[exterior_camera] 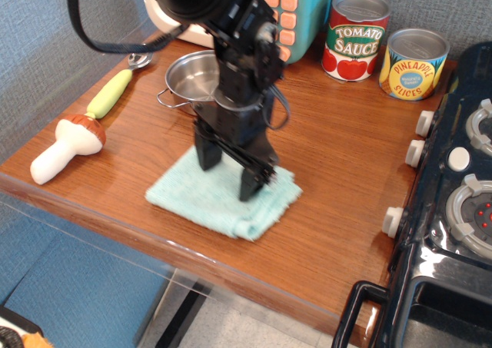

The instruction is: Slide the folded cloth next to the mushroom

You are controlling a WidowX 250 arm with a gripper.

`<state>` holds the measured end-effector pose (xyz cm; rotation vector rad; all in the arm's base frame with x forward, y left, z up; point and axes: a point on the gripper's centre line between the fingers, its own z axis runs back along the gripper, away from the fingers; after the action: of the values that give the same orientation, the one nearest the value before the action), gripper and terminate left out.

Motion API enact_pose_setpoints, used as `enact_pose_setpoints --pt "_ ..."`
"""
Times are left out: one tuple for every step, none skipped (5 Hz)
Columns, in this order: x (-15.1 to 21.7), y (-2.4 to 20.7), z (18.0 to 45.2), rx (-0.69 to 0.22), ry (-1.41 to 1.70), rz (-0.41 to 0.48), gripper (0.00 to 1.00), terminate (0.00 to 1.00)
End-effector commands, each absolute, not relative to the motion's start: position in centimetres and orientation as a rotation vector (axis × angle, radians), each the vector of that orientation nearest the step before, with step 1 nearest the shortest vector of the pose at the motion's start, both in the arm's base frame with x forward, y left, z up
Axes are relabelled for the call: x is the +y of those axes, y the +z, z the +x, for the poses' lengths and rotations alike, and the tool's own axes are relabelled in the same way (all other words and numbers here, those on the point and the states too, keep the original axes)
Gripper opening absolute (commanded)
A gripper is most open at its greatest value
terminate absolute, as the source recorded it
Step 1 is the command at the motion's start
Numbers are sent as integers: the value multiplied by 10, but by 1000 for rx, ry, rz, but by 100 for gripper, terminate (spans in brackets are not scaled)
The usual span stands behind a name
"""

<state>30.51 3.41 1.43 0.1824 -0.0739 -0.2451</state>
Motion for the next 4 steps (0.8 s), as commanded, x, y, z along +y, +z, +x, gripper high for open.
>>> enact_pose_setpoints --pt "81 31 306 -80 -169 230 100 0" --pt "93 37 308 -85 -136 250 100 0" --pt "88 34 309 -87 -152 220 100 0" --pt "77 43 313 -112 -200 181 100 0"
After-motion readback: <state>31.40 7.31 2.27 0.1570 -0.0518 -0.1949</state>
